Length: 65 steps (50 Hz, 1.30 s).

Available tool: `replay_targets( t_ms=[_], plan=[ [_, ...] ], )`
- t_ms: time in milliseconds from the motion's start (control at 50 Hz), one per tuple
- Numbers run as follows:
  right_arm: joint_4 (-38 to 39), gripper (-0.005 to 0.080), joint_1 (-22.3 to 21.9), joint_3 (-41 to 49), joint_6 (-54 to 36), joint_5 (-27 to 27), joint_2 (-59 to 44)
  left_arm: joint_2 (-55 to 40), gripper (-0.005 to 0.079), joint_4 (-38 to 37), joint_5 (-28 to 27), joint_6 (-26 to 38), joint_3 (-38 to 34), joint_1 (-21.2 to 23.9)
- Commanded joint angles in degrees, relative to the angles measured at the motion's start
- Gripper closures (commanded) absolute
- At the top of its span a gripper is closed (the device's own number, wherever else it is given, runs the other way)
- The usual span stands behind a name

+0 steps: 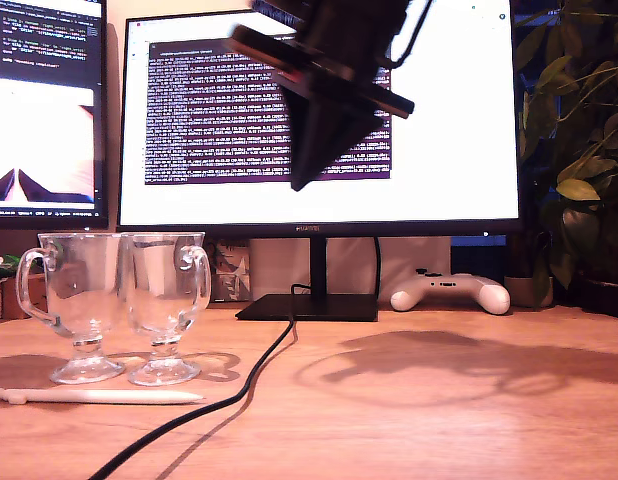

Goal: Pick the small glass cups in front of you with each of your hands, and place them behind the white pen

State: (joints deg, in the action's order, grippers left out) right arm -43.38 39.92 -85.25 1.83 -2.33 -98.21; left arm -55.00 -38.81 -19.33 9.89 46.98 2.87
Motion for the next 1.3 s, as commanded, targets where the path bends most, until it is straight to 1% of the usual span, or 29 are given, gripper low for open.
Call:
replay_targets(
  t_ms=[0, 80, 220, 300, 420, 440, 520, 540, 580, 620, 680, 780, 860, 880, 1020, 1060, 1280],
  plan=[
    [1.2, 0.0762, -2.2, 2.6, -0.1, 0.3, 0.2, 0.6, 0.0761, 0.9, -1.9, 0.7, -4.6, -1.7],
    [3.3, 0.0762, -4.5, 5.3, 0.0, 0.3, 1.4, 1.5, 0.0761, 2.3, -3.6, 0.5, -6.7, -4.1],
    [11.6, 0.0762, -7.2, 13.1, 1.8, 0.3, 4.8, 2.7, 0.0761, 6.3, -6.3, -3.1, -7.3, -8.0],
    [16.0, 0.0762, -8.7, 17.6, 2.3, 0.4, 7.3, 3.3, 0.0761, 8.8, -8.0, -3.9, -7.4, -8.9],
    [22.3, 0.0762, -10.0, 23.5, 2.8, 0.5, 10.6, 3.9, 0.0761, 15.3, -8.0, -4.6, -8.5, -9.0],
    [23.6, 0.0762, -10.1, 24.4, 2.8, 0.5, 11.2, 4.0, 0.0761, 16.2, -8.0, -5.5, -8.8, -9.0],
    [26.9, 0.0762, -10.6, 27.7, 3.0, 2.8, 13.4, 4.7, 0.0761, 18.7, -7.4, -6.1, -10.3, -9.0],
    [27.7, 0.0762, -10.8, 28.6, 3.3, 4.9, 14.0, 4.8, 0.0761, 19.1, -7.1, -6.8, -10.8, -9.0],
    [29.1, 0.0762, -11.1, 30.3, 3.9, 6.9, 15.1, 4.9, 0.0761, 19.7, -6.6, -6.8, -11.6, -9.0],
    [30.6, 0.0762, -11.5, 31.6, 4.6, 8.7, 16.0, 4.9, 0.0761, 20.7, -4.8, -7.0, -12.7, -9.0],
    [32.7, 0.0762, -12.3, 34.0, 5.8, 9.6, 17.2, 5.3, 0.0761, 22.3, -3.0, -7.8, -14.8, -9.0],
    [34.6, 0.0762, -13.4, 37.0, 6.4, 10.7, 18.6, 5.7, 0.0761, 25.3, -1.3, -10.0, -18.6, -9.0],
    [36.2, 0.0762, -13.9, 39.3, 7.3, 12.0, 19.1, 6.0, 0.0761, 27.4, -0.5, -10.0, -21.3, -9.0],
    [36.5, 0.0762, -13.9, 39.8, 7.5, 12.3, 19.3, 6.0, 0.0761, 27.9, -0.2, -11.1, -22.1, -9.0],
    [37.6, 0.0762, -14.8, 43.2, 8.7, 17.0, 20.7, 6.4, 0.0761, 30.6, 1.4, -11.6, -25.8, -9.0],
    [37.7, 0.0762, -15.4, 44.0, 8.7, 17.3, 21.0, 6.4, 0.0761, 31.6, 1.5, -13.0, -26.9, -9.0],
    [39.6, 0.0762, -17.5, 49.7, 8.7, 17.5, 25.5, 6.7, 0.0761, 35.6, 2.5, -13.1, -31.2, -8.9]
  ],
)
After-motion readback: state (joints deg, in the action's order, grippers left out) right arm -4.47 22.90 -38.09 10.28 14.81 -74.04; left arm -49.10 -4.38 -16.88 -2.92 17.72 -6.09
